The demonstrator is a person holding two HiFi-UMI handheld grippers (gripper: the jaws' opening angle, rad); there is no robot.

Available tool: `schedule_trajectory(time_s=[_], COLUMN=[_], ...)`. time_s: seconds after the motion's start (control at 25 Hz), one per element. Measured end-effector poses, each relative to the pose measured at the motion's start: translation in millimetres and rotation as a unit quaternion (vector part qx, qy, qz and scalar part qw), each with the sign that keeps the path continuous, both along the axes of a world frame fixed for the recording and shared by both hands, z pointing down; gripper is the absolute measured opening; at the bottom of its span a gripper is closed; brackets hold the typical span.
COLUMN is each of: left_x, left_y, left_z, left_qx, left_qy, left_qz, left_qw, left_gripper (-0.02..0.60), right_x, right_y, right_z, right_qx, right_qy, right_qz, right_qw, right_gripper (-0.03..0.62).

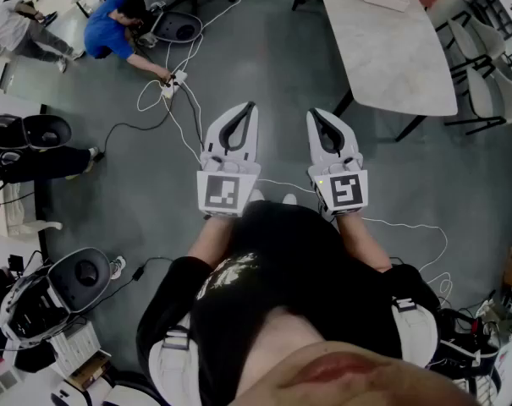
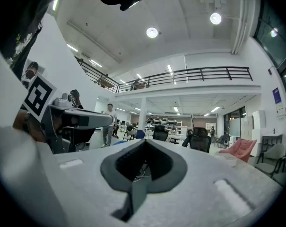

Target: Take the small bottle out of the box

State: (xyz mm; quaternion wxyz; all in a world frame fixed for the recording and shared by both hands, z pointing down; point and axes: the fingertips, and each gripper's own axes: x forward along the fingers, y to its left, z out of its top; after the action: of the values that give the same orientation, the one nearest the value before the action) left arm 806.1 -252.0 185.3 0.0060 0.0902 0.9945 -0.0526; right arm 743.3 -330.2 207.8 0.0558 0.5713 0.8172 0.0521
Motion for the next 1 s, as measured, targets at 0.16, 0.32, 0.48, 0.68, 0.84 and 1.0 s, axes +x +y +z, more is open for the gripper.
schedule_trajectory(time_s=[0.16,0.32,0.48,0.68,0.84,1.0], left_x=[8.8,15.0,24.9,37.3,53.8,61.2], left_y=[6.3,16.6,34.5,45.3,60.7,93.3], left_z=[5.2,11.9,16.1,12.4,21.2,31.0], left_qx=[-0.003,0.015,0.02,0.022,0.02,0.024], left_qy=[0.0,0.005,0.005,-0.002,-0.001,0.007], left_qz=[0.009,0.001,0.003,0.014,0.017,0.021], left_qw=[1.0,0.9999,0.9998,0.9997,0.9997,0.9995], left_gripper=[0.012,0.012,0.012,0.012,0.012,0.012], right_x=[13.4,16.7,33.9,60.0,78.0,83.1], right_y=[9.8,20.3,38.1,54.5,67.0,93.6], right_z=[1.4,12.8,12.8,2.4,4.3,15.7], right_qx=[0.007,0.009,0.012,-0.006,-0.012,-0.001], right_qy=[-0.005,0.012,0.003,-0.001,-0.003,0.002], right_qz=[-0.009,-0.008,-0.019,-0.038,-0.034,-0.022], right_qw=[1.0,1.0,1.0,0.999,0.999,1.0], right_gripper=[-0.006,-0.006,-0.006,-0.005,-0.005,-0.005])
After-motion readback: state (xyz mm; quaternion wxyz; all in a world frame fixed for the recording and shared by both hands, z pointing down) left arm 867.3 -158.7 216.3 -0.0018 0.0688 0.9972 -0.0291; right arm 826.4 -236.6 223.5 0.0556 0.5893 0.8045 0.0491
